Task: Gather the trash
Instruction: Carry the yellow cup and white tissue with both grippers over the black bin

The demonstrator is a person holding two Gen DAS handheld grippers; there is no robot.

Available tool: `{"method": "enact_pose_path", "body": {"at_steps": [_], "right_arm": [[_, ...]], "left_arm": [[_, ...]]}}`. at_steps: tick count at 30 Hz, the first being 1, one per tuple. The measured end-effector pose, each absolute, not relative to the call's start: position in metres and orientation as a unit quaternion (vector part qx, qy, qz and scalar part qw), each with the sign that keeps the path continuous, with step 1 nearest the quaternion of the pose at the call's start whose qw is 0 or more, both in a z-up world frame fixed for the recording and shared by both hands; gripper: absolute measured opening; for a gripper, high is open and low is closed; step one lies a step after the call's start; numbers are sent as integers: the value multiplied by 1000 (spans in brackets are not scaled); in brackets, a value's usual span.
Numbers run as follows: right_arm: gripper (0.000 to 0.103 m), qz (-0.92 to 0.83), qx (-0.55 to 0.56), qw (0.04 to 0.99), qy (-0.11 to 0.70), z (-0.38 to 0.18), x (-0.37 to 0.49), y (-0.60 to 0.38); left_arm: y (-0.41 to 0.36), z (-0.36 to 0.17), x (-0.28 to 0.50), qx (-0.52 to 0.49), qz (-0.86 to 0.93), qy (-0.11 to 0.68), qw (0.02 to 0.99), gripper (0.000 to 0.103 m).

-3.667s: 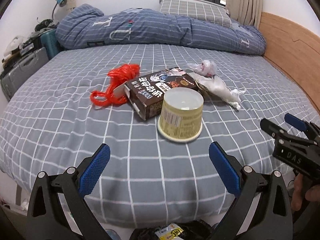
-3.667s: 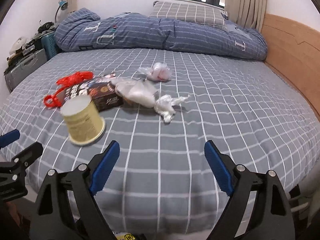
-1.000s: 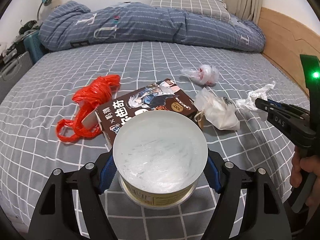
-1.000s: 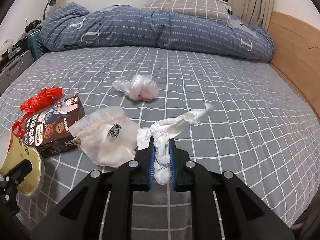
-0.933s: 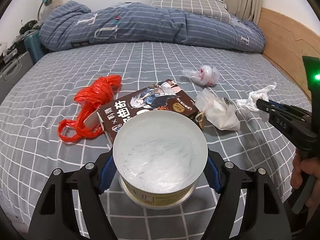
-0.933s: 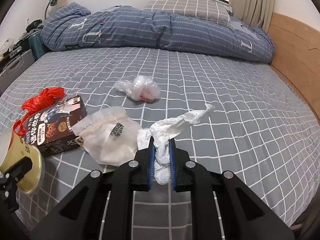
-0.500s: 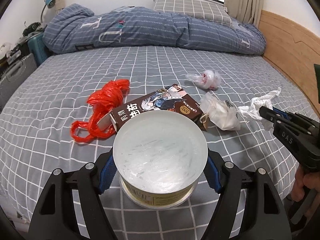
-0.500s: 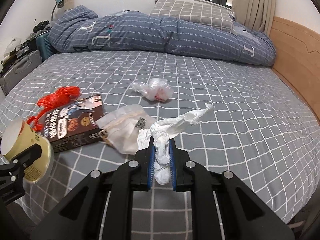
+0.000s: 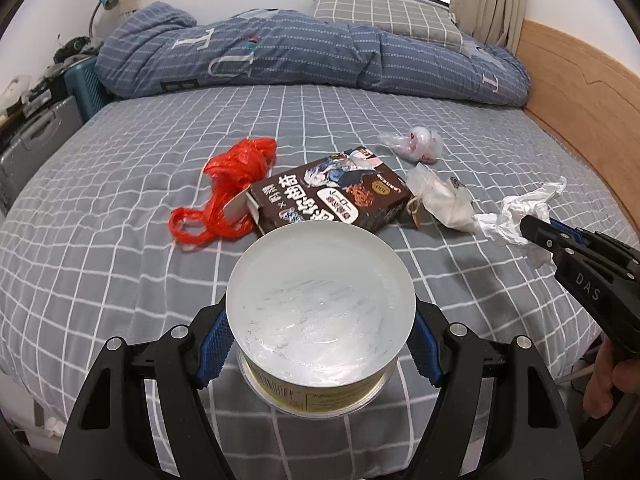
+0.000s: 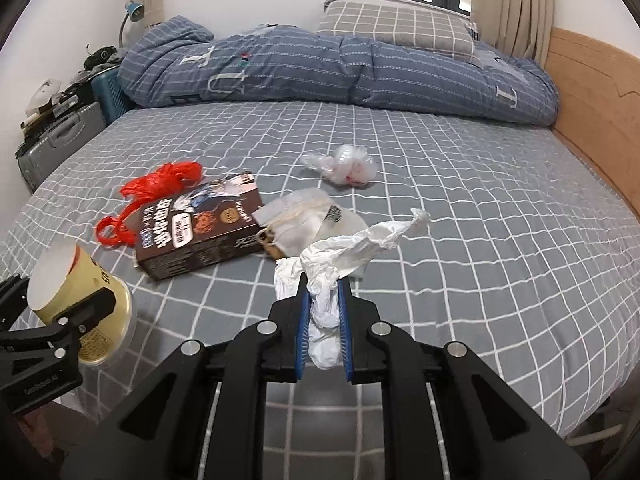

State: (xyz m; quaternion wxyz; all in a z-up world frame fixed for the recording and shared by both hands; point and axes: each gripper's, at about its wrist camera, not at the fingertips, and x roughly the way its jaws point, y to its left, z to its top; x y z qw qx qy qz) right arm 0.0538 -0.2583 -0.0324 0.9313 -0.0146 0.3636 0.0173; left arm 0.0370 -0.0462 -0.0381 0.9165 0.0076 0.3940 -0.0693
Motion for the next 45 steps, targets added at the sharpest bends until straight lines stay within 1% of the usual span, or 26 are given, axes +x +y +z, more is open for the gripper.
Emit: {"method": "enact_pose_path", "body": {"at_steps": [18, 45], "right_arm": [[13, 35, -8, 935, 353, -24, -1, -234], [13, 46, -12, 933, 356, -31, -81, -217]], "left_arm": [[-35, -43, -9, 2, -46, 391, 919, 72], [-14, -47, -84, -3, -30, 391, 920, 72]]}}
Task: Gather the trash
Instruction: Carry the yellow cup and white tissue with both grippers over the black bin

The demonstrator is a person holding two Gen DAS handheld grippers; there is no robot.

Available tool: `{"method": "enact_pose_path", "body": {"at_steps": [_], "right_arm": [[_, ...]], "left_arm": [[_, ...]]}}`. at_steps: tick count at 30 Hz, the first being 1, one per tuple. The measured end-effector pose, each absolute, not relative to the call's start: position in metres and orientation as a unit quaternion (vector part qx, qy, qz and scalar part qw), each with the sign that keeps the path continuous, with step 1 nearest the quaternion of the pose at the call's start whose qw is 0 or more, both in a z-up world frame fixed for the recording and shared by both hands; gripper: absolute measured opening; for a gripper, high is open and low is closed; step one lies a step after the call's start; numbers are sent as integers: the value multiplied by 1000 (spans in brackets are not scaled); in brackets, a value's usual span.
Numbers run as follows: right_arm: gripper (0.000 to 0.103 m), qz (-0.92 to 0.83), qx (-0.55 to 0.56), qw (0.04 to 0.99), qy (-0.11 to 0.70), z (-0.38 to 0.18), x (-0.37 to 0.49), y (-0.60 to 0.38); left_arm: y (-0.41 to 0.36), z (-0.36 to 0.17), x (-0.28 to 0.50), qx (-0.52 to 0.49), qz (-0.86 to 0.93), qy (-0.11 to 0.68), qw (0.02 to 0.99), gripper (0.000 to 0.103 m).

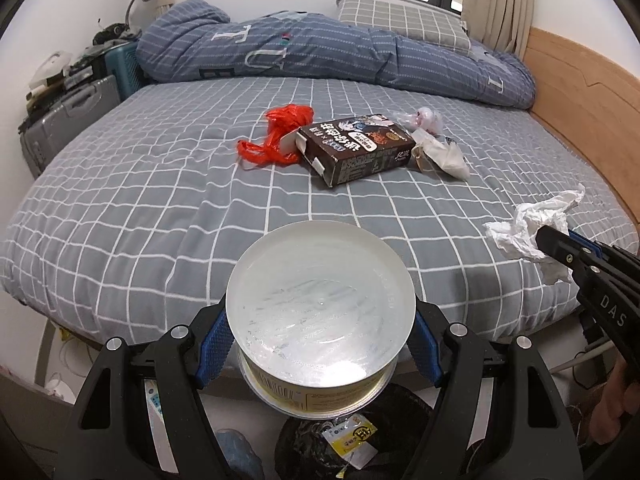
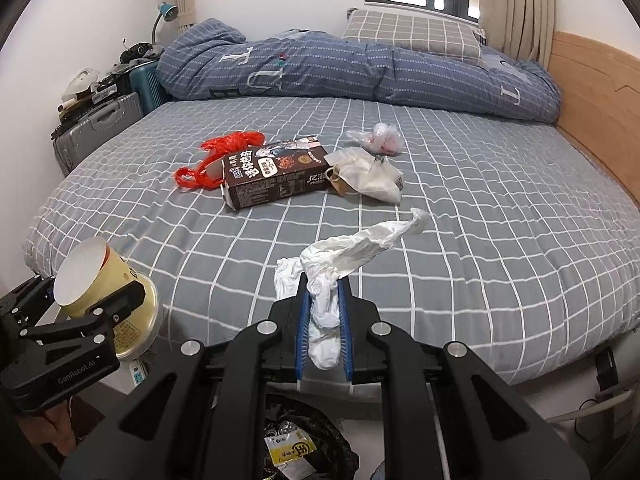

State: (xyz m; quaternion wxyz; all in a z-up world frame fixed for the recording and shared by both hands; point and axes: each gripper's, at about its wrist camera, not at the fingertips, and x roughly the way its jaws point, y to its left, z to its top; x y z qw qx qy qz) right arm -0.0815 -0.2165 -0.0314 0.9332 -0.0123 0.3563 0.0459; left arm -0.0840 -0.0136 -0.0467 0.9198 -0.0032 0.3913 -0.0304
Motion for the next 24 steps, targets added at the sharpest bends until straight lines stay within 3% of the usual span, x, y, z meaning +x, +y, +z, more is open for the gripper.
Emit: {"method": "enact_pose_path", "body": {"at_steps": [24], "right_arm": [[14, 66, 3, 923, 380, -39, -142, -207]], "left_arm": [[-10, -59, -132, -6, -23, 415, 909, 72]]}}
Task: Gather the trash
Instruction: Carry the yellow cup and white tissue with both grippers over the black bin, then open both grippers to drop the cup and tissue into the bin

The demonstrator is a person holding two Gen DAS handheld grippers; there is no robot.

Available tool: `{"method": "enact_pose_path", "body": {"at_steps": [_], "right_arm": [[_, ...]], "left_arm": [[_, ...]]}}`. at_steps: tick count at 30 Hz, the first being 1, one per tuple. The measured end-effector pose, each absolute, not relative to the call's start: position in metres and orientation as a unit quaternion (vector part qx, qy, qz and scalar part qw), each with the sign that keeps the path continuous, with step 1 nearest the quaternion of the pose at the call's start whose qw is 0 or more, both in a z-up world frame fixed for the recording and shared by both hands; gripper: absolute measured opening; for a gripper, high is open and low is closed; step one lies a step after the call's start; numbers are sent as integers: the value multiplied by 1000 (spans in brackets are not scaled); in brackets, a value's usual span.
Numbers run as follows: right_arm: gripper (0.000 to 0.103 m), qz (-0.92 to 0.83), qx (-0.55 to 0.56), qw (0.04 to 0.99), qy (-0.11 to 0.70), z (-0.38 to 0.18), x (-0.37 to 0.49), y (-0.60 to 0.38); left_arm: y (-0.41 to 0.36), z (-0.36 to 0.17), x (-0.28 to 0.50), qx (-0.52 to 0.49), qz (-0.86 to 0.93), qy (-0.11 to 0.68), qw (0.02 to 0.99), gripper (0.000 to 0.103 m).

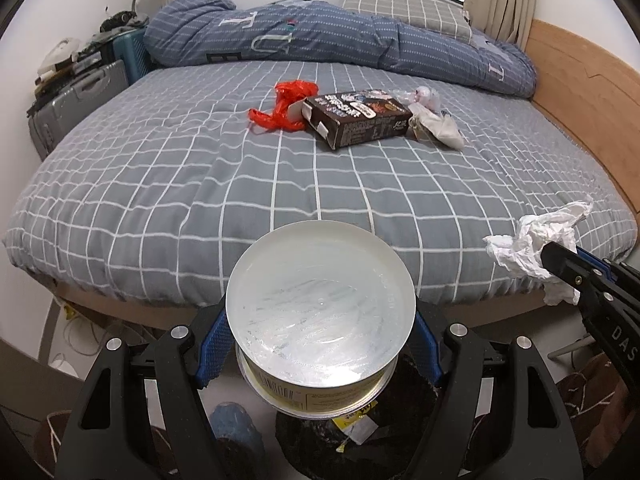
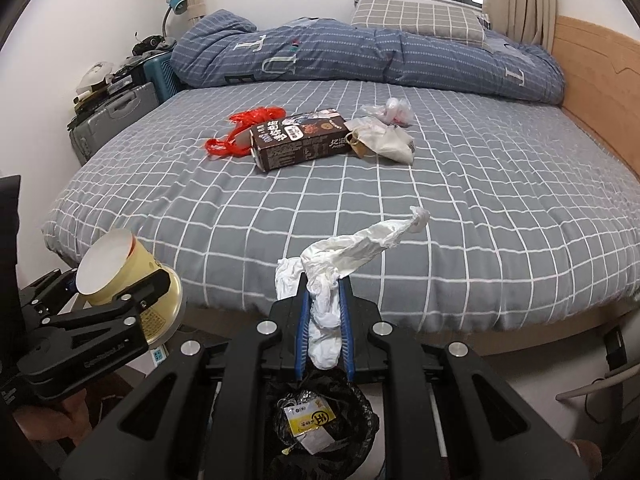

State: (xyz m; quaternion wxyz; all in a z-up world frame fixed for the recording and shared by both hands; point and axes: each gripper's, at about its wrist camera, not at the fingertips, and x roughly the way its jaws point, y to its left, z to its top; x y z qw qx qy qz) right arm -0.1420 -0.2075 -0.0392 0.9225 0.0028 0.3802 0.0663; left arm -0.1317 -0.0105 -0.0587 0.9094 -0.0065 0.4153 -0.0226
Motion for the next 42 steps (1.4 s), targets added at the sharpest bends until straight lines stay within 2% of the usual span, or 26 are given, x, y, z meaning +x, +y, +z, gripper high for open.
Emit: {"method": "enact_pose_path", "body": {"at_steps": [22, 31, 42], "right_arm": [[14, 61, 7, 898, 435, -78, -193, -208], [14, 62, 26, 869, 491, -126, -177, -214], [15, 74, -8, 837, 543, -182, -154, -186]], "left_arm": [[-20, -91, -175, -5, -32, 459, 888, 72], [-12, -129, -160, 1, -26, 490, 871, 72], [9, -171, -148, -4, -14, 523, 852, 72]]}}
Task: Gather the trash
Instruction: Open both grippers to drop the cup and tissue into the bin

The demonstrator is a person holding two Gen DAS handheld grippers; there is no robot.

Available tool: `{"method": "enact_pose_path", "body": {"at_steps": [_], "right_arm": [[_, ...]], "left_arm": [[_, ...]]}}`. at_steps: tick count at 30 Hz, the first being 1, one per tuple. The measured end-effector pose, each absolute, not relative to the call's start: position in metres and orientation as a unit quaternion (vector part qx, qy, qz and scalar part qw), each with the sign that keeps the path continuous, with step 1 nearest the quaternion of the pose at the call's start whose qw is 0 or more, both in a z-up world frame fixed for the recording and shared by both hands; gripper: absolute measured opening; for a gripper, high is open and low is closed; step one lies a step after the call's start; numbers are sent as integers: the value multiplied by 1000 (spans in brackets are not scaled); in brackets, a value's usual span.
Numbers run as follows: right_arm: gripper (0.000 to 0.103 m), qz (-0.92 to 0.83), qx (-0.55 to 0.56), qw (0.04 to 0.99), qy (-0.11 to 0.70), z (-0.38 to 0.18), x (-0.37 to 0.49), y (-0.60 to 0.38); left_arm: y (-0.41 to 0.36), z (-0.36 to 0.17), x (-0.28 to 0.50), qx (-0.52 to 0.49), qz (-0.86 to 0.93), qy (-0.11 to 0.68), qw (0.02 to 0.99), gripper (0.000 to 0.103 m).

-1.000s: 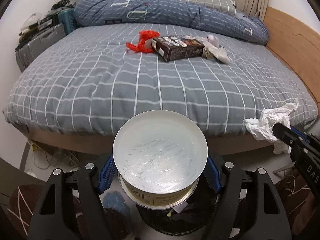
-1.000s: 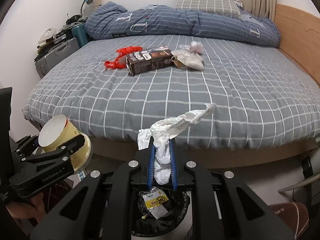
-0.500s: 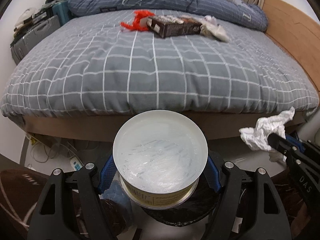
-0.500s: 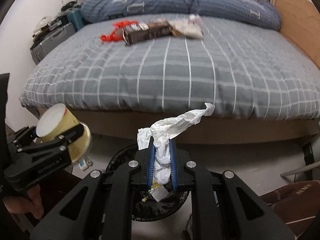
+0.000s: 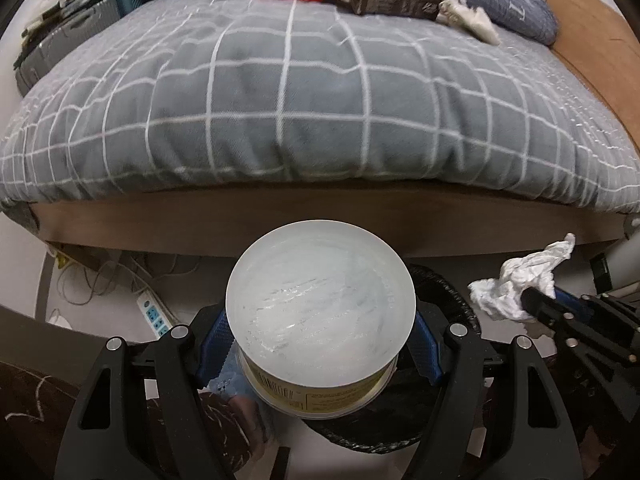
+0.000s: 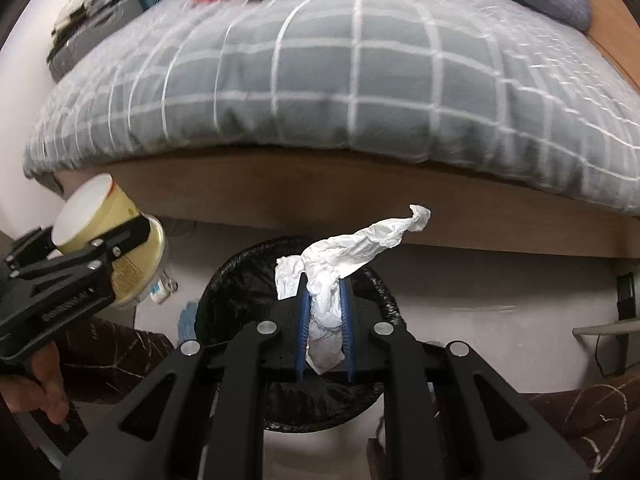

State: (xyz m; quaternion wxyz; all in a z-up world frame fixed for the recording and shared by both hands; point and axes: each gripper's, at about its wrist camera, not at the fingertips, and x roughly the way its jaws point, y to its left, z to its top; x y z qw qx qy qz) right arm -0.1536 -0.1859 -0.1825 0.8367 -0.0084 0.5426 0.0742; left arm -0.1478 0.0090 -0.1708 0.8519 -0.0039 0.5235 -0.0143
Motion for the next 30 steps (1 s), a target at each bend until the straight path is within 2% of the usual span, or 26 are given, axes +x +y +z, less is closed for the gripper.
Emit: {"method": "enact_pose_path", "body": {"at_steps": [9, 21, 23, 26, 30], "right_arm": [[16, 96, -26, 814, 572, -218, -142, -156], [55, 91, -30, 816, 570, -224, -139, -150], [66, 85, -31, 821, 564, -222, -139, -155], [77, 66, -32, 829, 555, -217, -140, -168], [87, 36, -22, 835, 548, -212, -144, -192]], "left_arm": [[34, -188, -151, -12, 5, 538, 843, 72], [40, -200, -149, -7, 6, 547, 837, 72], [37, -202, -147, -5, 3, 548, 836, 72], [20, -199, -146, 0, -6, 549, 836, 72], [2, -200, -143, 5, -20, 552, 834, 72]]}}
